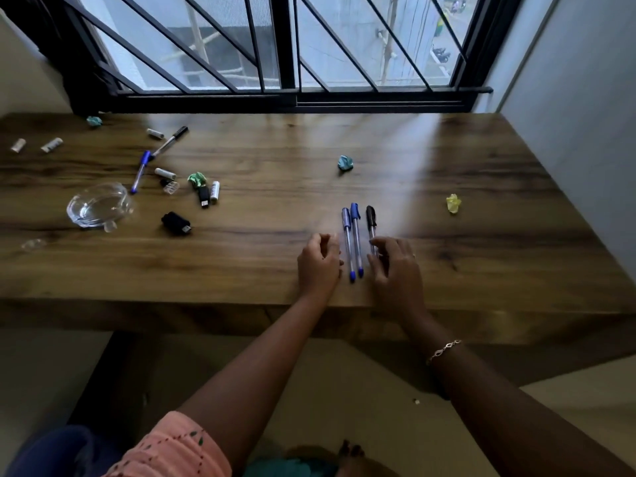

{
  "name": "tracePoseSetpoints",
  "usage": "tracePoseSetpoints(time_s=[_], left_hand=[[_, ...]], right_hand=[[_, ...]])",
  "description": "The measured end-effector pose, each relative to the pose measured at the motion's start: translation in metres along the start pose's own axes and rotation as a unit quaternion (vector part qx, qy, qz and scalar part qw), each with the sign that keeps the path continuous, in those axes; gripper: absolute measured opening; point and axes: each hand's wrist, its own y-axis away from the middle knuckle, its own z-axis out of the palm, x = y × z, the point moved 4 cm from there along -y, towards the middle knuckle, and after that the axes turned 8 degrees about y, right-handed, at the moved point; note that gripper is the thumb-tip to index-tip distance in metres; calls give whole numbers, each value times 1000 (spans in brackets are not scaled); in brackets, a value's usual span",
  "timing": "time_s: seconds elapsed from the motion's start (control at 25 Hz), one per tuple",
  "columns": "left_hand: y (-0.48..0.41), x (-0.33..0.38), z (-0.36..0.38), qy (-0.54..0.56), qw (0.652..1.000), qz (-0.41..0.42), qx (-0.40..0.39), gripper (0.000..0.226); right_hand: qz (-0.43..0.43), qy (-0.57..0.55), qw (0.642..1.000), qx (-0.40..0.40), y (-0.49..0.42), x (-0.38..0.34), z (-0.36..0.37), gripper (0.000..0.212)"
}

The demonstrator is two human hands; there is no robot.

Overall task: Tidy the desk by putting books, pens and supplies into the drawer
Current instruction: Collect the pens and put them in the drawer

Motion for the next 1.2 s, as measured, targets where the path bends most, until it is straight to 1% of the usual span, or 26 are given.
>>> tracePoseSetpoints(time_s=[0.08,0.16,0.24,0.32,0.44,0.48,0.52,0.56,0.6,0.64,0.68,0.72,0.76,0.8,0.84,0.88,0.96,1.04,1.12,1.2], left_hand=[[9,3,-3,43,999,-17,-15,20],[18,4,-6,68,997,-17,-24,23],[30,3,-10,101,995,-15,-21,24],[50,0,-16,118,993,10,2,26],[85,-18,-28,130,990,35,40,37],[94,-27,-31,126,991,17,40,39],[97,-42,-32,129,990,-26,46,40],[97,-60,-32,138,984,-91,63,38],[95,-80,-33,145,971,-170,85,33],[95,-98,-35,163,947,-257,106,27],[95,-114,-37,195,914,-334,125,22],[96,-124,-40,234,877,-395,139,22],[95,-133,-42,271,845,-436,150,30],[94,-139,-43,304,820,-460,156,41],[92,-143,-43,333,801,-469,164,50],[90,-146,-42,361,782,-478,174,58],[86,-152,-38,406,756,-481,183,70],[78,-158,-32,422,760,-467,163,77],[72,-161,-23,439,768,-444,143,75],[70,-161,-18,457,766,-425,150,77]], right_hand=[[24,-41,998,27,10,-2,-1,22],[69,-94,991,57,22,-3,-2,17],[113,-187,973,68,37,-5,-4,13],[124,-270,953,63,54,-10,-3,11],[128,-317,940,13,85,-18,9,18],[148,-327,933,-15,96,-19,17,18],[184,-335,923,-39,104,-17,26,17],[238,-343,907,-56,110,-12,35,16],[302,-359,881,-66,115,-6,45,16],[367,-381,846,-71,118,2,55,15],[426,-408,804,-74,121,8,65,15],[476,-431,762,-78,123,14,73,15],[518,-447,724,-85,125,21,80,17],[550,-461,691,-89,126,28,86,20],[575,-470,664,-88,127,35,92,24],[593,-475,645,-82,128,42,95,26],[605,-485,628,-59,126,52,100,30],[595,-504,625,-30,123,59,106,34],[592,-516,619,-9,121,66,113,36],[602,-521,605,-2,121,73,118,35]])
